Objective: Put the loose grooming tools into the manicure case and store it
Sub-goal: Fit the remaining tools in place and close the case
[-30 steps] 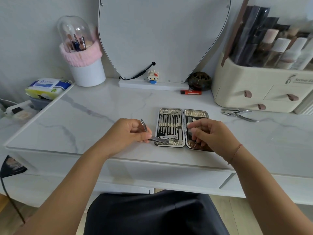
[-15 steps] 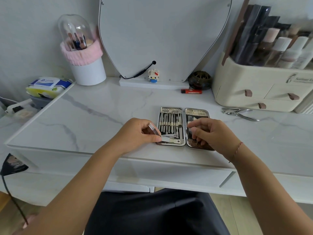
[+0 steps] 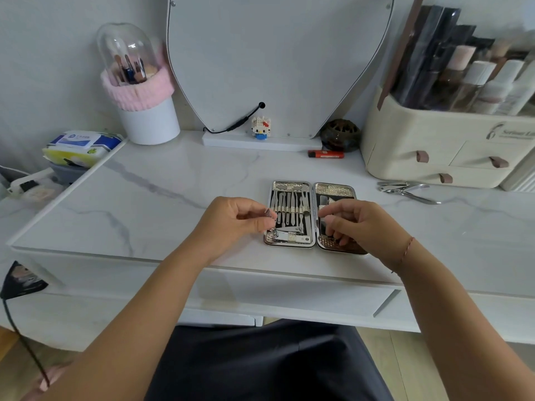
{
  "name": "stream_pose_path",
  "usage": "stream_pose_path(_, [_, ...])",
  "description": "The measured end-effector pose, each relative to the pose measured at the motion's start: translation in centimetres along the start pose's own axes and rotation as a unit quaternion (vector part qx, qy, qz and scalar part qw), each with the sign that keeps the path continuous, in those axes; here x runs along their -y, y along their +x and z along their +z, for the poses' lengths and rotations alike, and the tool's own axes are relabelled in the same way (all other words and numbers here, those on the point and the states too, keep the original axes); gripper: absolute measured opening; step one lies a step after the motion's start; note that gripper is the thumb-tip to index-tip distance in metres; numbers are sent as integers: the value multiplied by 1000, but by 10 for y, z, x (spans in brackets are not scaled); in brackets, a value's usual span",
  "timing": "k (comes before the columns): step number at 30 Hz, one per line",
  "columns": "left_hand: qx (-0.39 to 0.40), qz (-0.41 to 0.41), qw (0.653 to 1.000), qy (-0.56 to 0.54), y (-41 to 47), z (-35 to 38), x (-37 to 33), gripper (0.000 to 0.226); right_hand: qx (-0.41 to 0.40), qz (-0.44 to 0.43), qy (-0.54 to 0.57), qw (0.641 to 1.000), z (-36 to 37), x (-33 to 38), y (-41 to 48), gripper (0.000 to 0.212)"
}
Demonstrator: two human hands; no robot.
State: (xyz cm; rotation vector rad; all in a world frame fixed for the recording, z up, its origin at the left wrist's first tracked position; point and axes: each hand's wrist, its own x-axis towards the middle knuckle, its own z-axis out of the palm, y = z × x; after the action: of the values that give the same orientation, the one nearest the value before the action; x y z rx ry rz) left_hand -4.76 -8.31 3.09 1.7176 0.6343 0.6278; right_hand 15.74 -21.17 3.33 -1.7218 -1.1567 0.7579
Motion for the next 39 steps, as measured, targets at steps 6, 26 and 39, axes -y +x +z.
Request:
stream_pose_path(6, [39, 76, 986, 141, 7, 26, -8, 13, 9, -1, 13, 1000, -1, 1, -2, 13])
stream_pose_path(26, [-2, 61, 979, 196, 4, 30, 1, 18, 8, -60, -149, 987, 18, 8, -8, 10])
stream_pose_path(39, [-21, 11, 984, 176, 0, 15, 6, 21, -40, -58, -142, 987, 25, 4, -6, 4])
